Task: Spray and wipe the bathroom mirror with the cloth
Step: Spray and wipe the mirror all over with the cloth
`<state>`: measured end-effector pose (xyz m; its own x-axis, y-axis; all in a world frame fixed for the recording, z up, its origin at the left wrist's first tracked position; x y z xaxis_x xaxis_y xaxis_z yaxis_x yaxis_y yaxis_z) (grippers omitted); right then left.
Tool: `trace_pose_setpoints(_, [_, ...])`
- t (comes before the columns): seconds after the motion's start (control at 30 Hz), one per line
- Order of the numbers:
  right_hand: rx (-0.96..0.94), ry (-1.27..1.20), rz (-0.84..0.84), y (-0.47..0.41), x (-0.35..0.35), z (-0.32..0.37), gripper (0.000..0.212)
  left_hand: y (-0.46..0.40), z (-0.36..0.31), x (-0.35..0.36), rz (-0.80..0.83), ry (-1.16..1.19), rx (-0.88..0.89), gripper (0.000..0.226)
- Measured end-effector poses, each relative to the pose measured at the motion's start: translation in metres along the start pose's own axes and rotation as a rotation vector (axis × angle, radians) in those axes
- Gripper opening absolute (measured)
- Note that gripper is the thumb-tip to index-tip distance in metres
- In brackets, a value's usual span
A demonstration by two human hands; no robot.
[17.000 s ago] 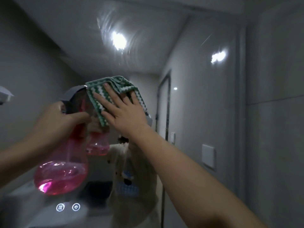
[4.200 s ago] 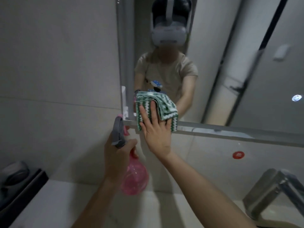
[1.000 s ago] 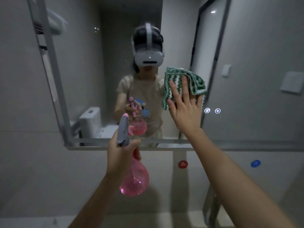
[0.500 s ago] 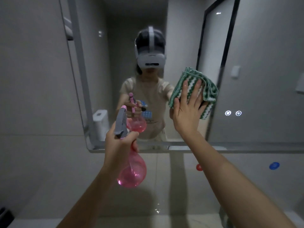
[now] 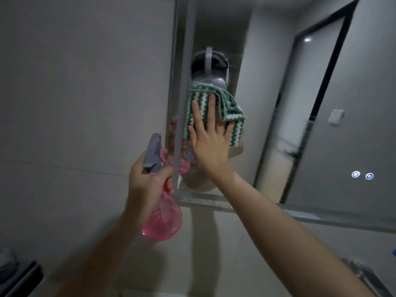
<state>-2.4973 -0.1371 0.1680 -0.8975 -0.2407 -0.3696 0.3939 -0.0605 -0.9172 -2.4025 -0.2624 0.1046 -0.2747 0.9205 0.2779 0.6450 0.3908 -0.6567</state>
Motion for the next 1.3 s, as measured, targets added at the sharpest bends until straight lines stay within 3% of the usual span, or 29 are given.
trace_pose_setpoints(0.2, [-0.057,-0.007,-0.005,-0.011,-0.002,0.022,0.052,-0.018,-0.008,0.004,-0.051,0.055,0.010,0.016])
trace_pose_setpoints(0.33, [-0.197,-0.010,0.012,-0.018,-0.007,0.008,0.052,-0.016,-0.007,0.019,-0.022,0.017,0.031,0.019])
trace_pose_setpoints(0.43, [-0.272,0.019,-0.012,-0.028,-0.017,-0.017,0.052,-0.009,-0.009,0.033,-0.005,0.027,0.047,0.007])
trace_pose_setpoints(0.67, [-0.123,0.069,-0.137,-0.052,-0.054,-0.125,0.051,0.010,-0.016,0.102,0.078,-0.029,0.016,0.022])
trace_pose_setpoints(0.93, [0.061,0.063,-0.082,-0.069,-0.085,-0.278,0.052,0.040,-0.017,0.200,0.256,-0.021,0.012,0.006])
trace_pose_setpoints(0.97, [0.073,0.065,-0.089,-0.071,-0.090,-0.291,0.052,0.042,-0.018,0.208,0.267,-0.019,0.023,0.014])
trace_pose_setpoints(1.03, [0.065,0.066,-0.101,-0.075,-0.097,-0.309,0.053,0.043,-0.020,0.220,0.285,-0.012,0.037,0.030])
trace_pose_setpoints(1.13, [0.049,0.042,-0.114,-0.076,-0.097,-0.316,0.053,0.043,-0.030,0.230,0.283,-0.039,0.052,0.006])
trace_pose_setpoints(1.3, [0.065,0.006,-0.124,-0.076,-0.091,-0.317,0.053,0.037,-0.037,0.230,0.241,-0.095,0.054,0.012])
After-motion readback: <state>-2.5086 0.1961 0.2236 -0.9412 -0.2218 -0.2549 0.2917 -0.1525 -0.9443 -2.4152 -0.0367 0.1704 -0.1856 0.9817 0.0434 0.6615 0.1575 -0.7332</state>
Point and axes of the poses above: each hand's wrist, its own y-axis away from the middle knuckle, its own x-axis out of the palm, z = x × y, the point moved 6 cm from there along -y, towards the middle knuckle, and after that the axes turned 14 degrees about x, right-handed, at the moved point
